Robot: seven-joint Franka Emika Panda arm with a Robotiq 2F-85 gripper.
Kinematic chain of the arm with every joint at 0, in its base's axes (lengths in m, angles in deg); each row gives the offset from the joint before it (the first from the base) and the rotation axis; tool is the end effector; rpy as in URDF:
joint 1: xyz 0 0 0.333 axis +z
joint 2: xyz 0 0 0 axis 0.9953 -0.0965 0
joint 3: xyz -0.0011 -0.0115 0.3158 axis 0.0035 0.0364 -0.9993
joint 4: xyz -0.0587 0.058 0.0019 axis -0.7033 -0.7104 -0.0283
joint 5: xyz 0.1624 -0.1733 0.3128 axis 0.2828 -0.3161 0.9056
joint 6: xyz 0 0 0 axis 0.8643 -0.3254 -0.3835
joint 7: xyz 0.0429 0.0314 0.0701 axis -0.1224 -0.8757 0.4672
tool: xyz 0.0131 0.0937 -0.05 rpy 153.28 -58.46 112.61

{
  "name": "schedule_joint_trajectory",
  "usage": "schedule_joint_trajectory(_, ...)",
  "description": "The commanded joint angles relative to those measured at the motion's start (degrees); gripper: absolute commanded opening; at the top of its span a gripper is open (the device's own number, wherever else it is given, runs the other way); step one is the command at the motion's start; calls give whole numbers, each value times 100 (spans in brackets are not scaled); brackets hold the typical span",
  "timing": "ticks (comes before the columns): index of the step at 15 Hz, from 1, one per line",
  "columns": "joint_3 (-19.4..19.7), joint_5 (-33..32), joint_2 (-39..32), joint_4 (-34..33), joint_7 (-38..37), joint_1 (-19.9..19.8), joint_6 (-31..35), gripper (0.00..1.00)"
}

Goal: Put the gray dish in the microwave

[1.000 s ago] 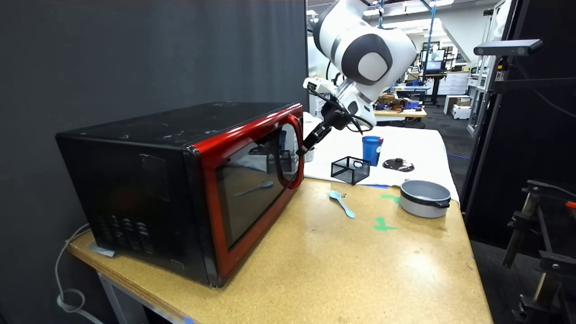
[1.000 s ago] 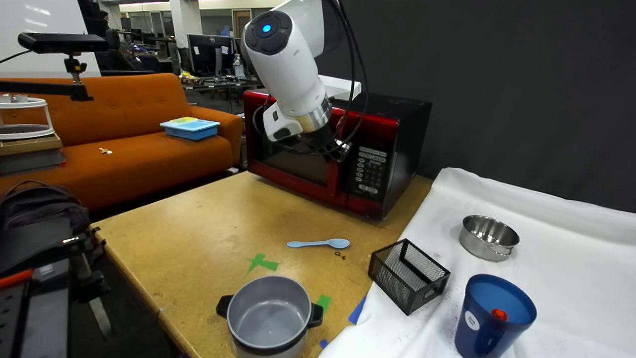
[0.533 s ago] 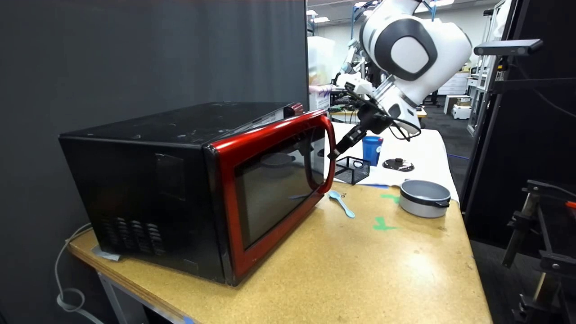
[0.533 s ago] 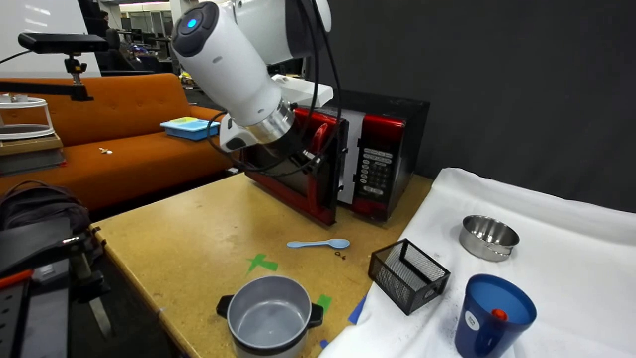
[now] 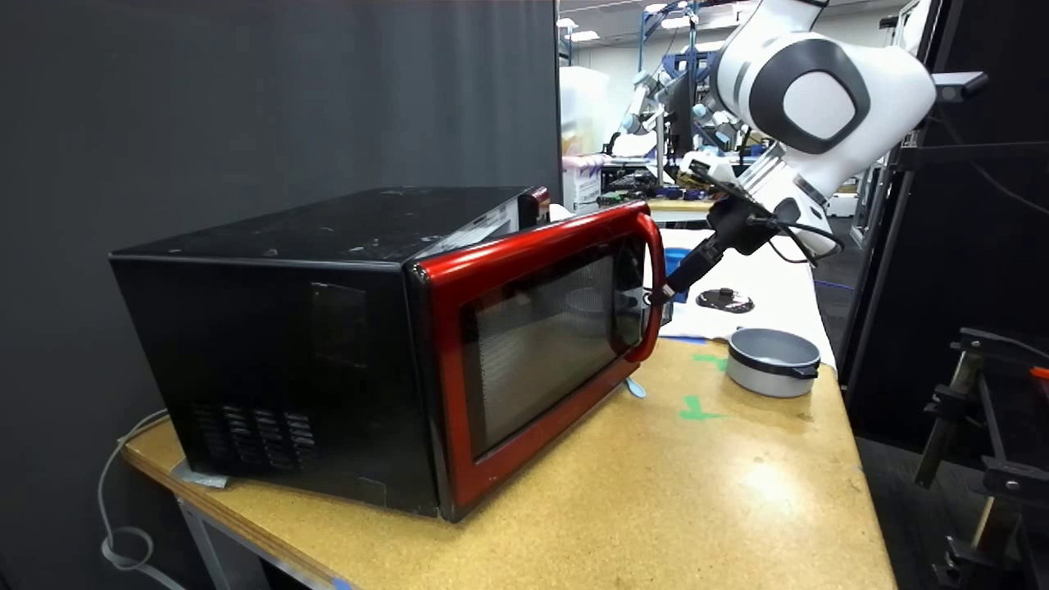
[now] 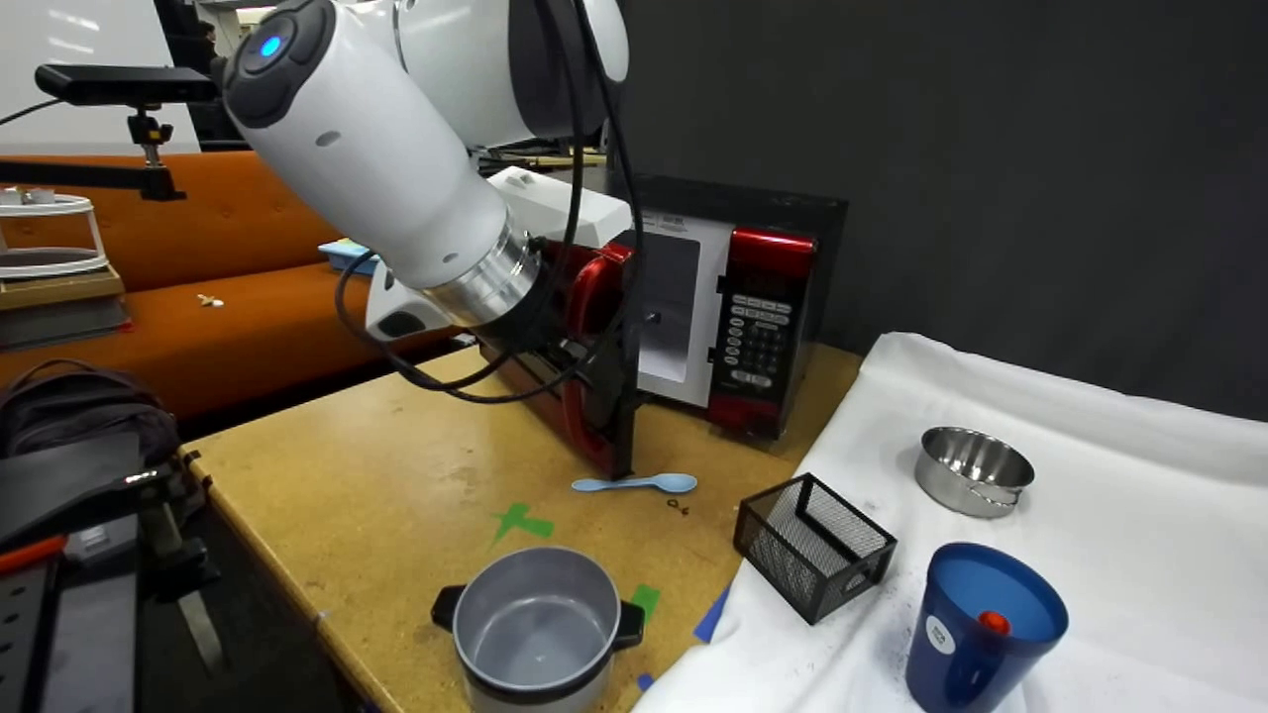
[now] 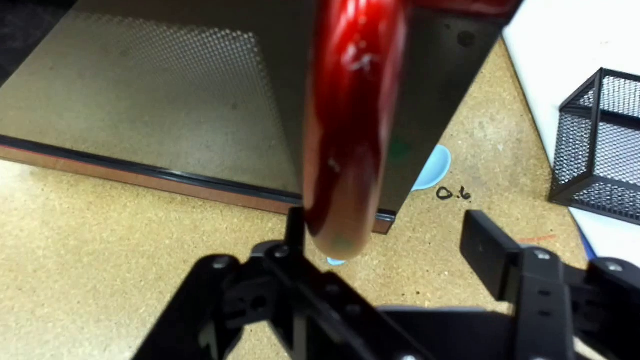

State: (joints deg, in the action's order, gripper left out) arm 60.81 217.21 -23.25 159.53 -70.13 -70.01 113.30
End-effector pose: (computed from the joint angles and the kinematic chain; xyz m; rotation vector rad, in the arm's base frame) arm 0.4314 0.0011 0.1454 -0.2314 2.4503 0.1575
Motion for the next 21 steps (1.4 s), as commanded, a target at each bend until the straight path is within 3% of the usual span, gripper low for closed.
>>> schedule_joint_trajectory(1,-604,-288,48,12,180,-707,56,100)
schedule_joint_trajectory(4,-967,-897,66,72,2,-1003,162,100)
schedule_joint_trajectory(7,-1252,-2626,125,461,-815,-1060,83,100)
schedule_joint_trajectory(8,-1234,-3125,159,571,-1089,-1048,95,100)
schedule_joint_trajectory(10,-1079,-3434,209,660,-1299,-965,392,100)
schedule_joint_trajectory(16,-763,-3362,490,605,-1073,-1234,1114,100)
schedule_joint_trajectory(21,-187,-2624,794,68,-777,-1135,1380,100)
